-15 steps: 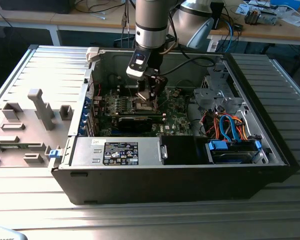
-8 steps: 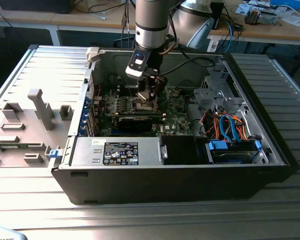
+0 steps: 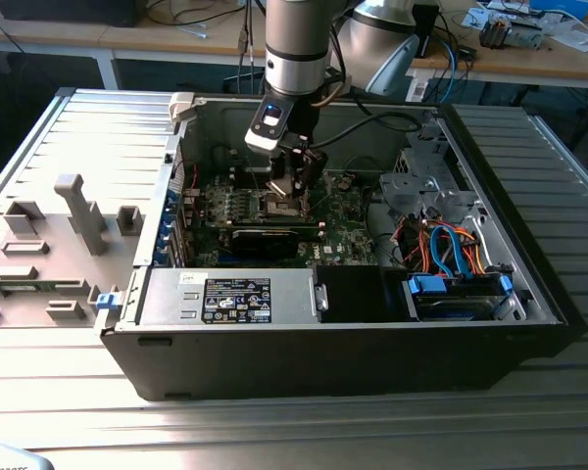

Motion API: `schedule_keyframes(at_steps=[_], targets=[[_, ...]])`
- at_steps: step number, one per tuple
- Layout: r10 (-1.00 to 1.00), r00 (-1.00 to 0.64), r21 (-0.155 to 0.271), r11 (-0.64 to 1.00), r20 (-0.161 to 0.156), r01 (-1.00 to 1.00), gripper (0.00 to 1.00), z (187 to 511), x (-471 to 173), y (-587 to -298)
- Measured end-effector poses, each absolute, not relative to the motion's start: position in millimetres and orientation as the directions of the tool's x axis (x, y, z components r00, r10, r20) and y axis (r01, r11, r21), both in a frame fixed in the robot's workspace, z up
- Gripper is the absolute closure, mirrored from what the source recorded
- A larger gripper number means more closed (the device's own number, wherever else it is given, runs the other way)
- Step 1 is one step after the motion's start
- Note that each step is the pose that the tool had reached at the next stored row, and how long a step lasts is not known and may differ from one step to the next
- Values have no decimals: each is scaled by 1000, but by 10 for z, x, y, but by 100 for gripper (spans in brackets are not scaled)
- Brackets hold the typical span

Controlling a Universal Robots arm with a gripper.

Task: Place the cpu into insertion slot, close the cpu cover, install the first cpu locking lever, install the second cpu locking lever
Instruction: 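Place the cpu into insertion slot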

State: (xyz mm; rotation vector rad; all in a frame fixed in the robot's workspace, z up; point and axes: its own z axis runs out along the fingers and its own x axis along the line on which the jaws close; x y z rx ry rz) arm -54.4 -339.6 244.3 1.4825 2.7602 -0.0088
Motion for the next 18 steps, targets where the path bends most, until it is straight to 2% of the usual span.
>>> schedule_keyframes(at_steps=[18], targets=[[852, -523, -1, 523, -10, 852, 45, 2440, -544, -3396]])
